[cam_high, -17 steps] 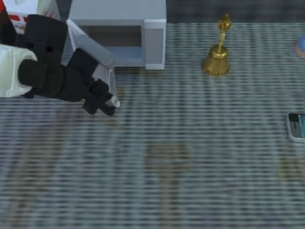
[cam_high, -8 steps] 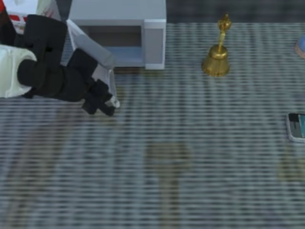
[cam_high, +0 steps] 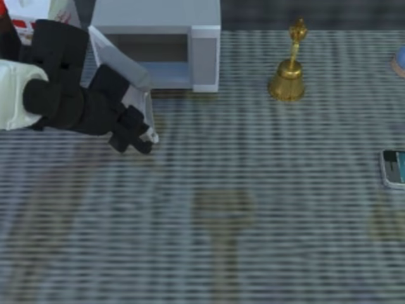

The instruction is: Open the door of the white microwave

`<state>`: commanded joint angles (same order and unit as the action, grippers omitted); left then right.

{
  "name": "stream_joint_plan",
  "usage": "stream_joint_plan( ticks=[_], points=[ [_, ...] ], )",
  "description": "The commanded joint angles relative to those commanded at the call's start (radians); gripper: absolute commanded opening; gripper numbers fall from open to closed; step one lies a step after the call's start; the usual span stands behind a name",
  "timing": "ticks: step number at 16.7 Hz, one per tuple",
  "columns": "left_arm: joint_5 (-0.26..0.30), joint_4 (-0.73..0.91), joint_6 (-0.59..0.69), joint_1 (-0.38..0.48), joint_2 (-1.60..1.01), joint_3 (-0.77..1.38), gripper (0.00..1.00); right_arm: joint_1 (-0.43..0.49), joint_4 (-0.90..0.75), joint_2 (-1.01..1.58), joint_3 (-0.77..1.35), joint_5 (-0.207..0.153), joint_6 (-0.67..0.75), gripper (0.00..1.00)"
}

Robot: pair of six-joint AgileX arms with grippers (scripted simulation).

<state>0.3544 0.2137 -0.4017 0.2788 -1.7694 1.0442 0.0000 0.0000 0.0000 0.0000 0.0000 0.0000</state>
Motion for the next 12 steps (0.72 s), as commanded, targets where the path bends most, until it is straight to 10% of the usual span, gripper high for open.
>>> stream_joint_plan(
  ticks=[12],
  points=[
    [0.048,0.029,-0.071,-0.029,0.005,0.001,0.0,0.0,0.0,0.0,0.0,0.0,0.0,1.0]
  ],
)
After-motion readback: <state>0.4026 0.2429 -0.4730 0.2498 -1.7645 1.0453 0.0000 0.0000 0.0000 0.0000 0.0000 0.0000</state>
